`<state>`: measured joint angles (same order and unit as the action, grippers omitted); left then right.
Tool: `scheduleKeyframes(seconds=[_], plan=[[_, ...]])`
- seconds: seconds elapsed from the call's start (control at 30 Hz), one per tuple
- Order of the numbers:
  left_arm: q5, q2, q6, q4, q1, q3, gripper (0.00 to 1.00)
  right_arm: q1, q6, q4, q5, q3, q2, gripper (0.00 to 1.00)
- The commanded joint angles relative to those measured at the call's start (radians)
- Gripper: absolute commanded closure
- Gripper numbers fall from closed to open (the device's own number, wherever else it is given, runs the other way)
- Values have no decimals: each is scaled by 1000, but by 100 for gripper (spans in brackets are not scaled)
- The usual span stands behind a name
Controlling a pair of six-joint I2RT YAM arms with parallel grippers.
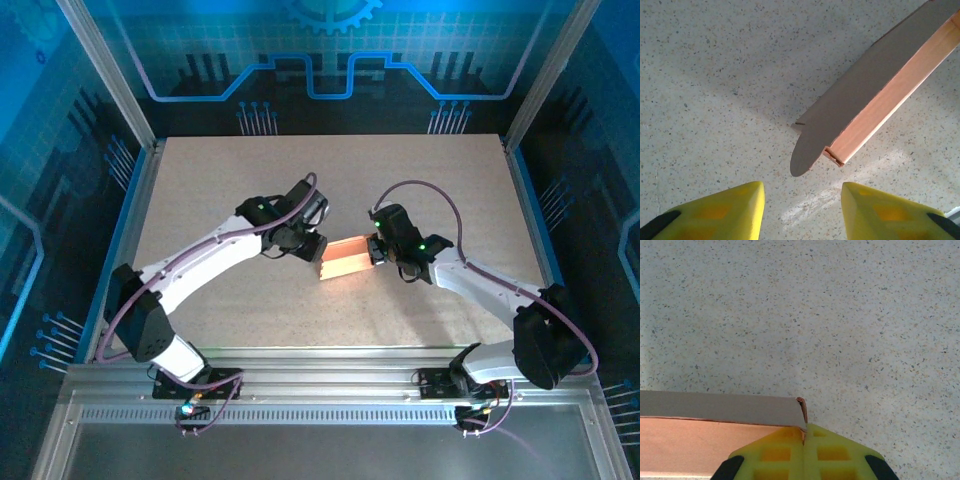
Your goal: Fold the paper box
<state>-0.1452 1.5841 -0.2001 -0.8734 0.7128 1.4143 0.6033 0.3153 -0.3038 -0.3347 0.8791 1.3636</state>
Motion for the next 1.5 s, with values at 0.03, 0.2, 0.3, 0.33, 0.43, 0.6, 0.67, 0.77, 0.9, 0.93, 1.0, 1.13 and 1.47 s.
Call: scheduleKeyframes(seconds=[0.03, 0.2, 0.3, 0.33, 0.43, 0.6, 0.67, 0.77, 0.9, 0.93, 1.0, 1.13, 1.47], plan=[[22, 43, 72, -45, 8, 62, 55, 21, 16, -117, -1, -6, 24, 100], [43, 91, 139, -52, 7, 79, 60, 21, 13, -119, -4, -5, 20, 100], [67, 111, 156, -48, 7, 82, 60, 21, 14, -117, 0, -6, 22, 100], [69, 118, 157, -49, 7, 84, 61, 21, 14, -116, 2, -6, 22, 100], [61, 139, 156, -33, 8, 87, 65, 21, 15, -116, 0, -5, 22, 100], [62, 165, 139, -30, 7, 110, 72, 21, 18, -118, 1, -5, 16, 100], [68, 171, 125, -31, 7, 119, 75, 22, 17, -120, 2, -6, 15, 100], [59, 174, 97, -35, 7, 127, 79, 26, 19, -122, -1, -5, 15, 100], [55, 176, 69, -42, 7, 128, 80, 32, 22, -123, -6, -6, 16, 100], [50, 176, 60, -45, 7, 127, 80, 33, 24, -123, -7, -6, 17, 100], [25, 176, 30, -50, 7, 127, 82, 36, 25, -126, -11, -6, 21, 100], [-1, 177, -56, -53, 7, 127, 86, 41, 31, -126, -15, -6, 24, 100], [-15, 202, -160, -65, 7, 152, 89, 56, 40, -134, -31, 31, 32, 100]])
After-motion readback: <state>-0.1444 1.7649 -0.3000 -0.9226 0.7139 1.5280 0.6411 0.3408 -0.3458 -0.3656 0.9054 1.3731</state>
